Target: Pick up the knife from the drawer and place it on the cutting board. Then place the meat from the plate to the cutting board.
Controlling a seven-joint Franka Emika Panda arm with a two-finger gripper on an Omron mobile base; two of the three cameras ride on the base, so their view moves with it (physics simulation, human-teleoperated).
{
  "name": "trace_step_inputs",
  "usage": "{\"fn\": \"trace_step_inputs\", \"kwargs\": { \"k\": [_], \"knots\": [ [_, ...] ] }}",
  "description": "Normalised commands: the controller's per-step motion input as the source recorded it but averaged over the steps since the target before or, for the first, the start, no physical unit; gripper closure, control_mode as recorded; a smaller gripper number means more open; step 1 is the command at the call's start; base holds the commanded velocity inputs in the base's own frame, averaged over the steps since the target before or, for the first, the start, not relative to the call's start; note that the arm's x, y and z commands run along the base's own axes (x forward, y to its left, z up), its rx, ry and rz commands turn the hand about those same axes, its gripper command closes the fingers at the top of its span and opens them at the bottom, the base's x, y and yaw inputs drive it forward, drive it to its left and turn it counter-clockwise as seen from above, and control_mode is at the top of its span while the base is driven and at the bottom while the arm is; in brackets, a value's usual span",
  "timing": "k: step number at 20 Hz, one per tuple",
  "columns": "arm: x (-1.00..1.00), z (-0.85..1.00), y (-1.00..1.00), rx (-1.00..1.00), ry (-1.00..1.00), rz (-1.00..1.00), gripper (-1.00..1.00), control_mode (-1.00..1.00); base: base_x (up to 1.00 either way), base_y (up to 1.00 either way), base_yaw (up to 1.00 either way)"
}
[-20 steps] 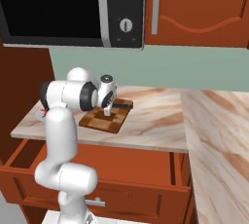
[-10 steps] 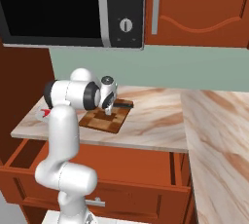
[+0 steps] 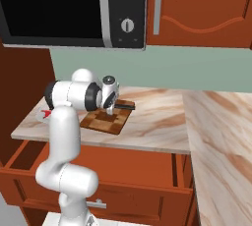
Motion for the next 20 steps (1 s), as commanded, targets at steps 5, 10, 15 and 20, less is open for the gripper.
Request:
{"fn": "trace_step_inputs", "kwargs": {
  "k": [5, 10, 15, 20],
  "knots": [
    [-0.03, 0.42, 0.0, 0.0, -0.08, 0.0, -1.0, -1.0, 0.0, 0.0, 0.0],
    [-0.47, 0.52, 0.07, 0.0, -0.09, 0.0, -1.0, -1.0, 0.0, 0.0, 0.0],
    [-0.66, 0.57, 0.11, 0.0, -0.04, 0.0, -1.0, -1.0, 0.0, 0.0, 0.0],
    [-0.82, 0.82, 0.19, 0.0, 0.0, 0.0, -1.0, -1.0, 0.0, 0.0, 0.0]
  ]
}}
